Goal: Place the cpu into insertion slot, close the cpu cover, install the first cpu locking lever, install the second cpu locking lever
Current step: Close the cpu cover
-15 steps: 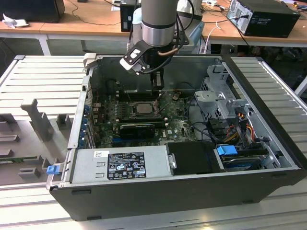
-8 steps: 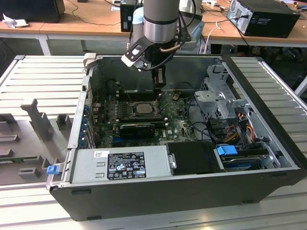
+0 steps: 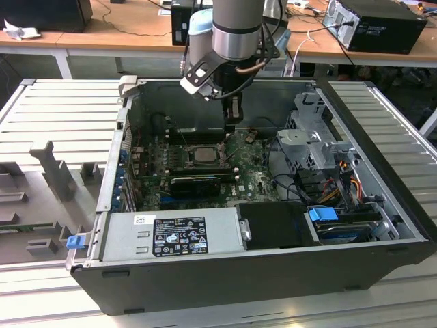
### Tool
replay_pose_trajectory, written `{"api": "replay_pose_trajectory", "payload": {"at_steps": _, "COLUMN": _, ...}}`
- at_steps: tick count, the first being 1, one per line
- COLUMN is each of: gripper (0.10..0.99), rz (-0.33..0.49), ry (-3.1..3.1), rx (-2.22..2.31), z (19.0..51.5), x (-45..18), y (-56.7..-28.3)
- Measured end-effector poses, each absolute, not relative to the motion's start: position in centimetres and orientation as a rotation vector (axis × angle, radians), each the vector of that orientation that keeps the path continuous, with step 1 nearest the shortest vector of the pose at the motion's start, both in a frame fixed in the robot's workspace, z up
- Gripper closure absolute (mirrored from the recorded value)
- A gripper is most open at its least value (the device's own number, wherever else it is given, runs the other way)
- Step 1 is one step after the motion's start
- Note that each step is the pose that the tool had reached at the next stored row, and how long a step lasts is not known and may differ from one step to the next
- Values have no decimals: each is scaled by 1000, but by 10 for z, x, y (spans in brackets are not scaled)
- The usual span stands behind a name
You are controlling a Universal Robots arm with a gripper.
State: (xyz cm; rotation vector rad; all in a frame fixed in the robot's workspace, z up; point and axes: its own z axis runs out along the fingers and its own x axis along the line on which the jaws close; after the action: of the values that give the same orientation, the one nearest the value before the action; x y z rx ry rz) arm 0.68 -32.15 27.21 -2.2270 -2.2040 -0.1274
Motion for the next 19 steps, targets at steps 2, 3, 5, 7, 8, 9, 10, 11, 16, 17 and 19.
{"api": "replay_pose_trajectory", "payload": {"at_steps": 2, "gripper": 980, "rz": -127, "ry": -2204, "rx": -2227, "z": 272, "x": 12, "y": -321}}
{"api": "replay_pose_trajectory", "payload": {"at_steps": 3, "gripper": 980, "rz": -127, "ry": -2204, "rx": -2226, "z": 272, "x": 14, "y": -321}}
{"api": "replay_pose_trajectory", "payload": {"at_steps": 5, "gripper": 980, "rz": -126, "ry": -2203, "rx": -2226, "z": 272, "x": 21, "y": -321}}
{"api": "replay_pose_trajectory", "payload": {"at_steps": 7, "gripper": 980, "rz": -126, "ry": -2203, "rx": -2226, "z": 272, "x": 27, "y": -321}}
{"api": "replay_pose_trajectory", "payload": {"at_steps": 8, "gripper": 980, "rz": -126, "ry": -2203, "rx": -2226, "z": 272, "x": 29, "y": -321}}
{"api": "replay_pose_trajectory", "payload": {"at_steps": 9, "gripper": 980, "rz": -126, "ry": -2203, "rx": -2226, "z": 271, "x": 32, "y": -321}}
{"api": "replay_pose_trajectory", "payload": {"at_steps": 10, "gripper": 980, "rz": -126, "ry": -2203, "rx": -2226, "z": 271, "x": 37, "y": -321}}
{"api": "replay_pose_trajectory", "payload": {"at_steps": 11, "gripper": 980, "rz": -126, "ry": -2203, "rx": -2226, "z": 271, "x": 41, "y": -321}}
{"api": "replay_pose_trajectory", "payload": {"at_steps": 16, "gripper": 980, "rz": -120, "ry": -2205, "rx": -2228, "z": 265, "x": 48, "y": -321}}
{"api": "replay_pose_trajectory", "payload": {"at_steps": 17, "gripper": 980, "rz": -119, "ry": -2205, "rx": -2229, "z": 263, "x": 50, "y": -321}}
{"api": "replay_pose_trajectory", "payload": {"at_steps": 19, "gripper": 980, "rz": -118, "ry": -2206, "rx": -2229, "z": 259, "x": 54, "y": -321}}
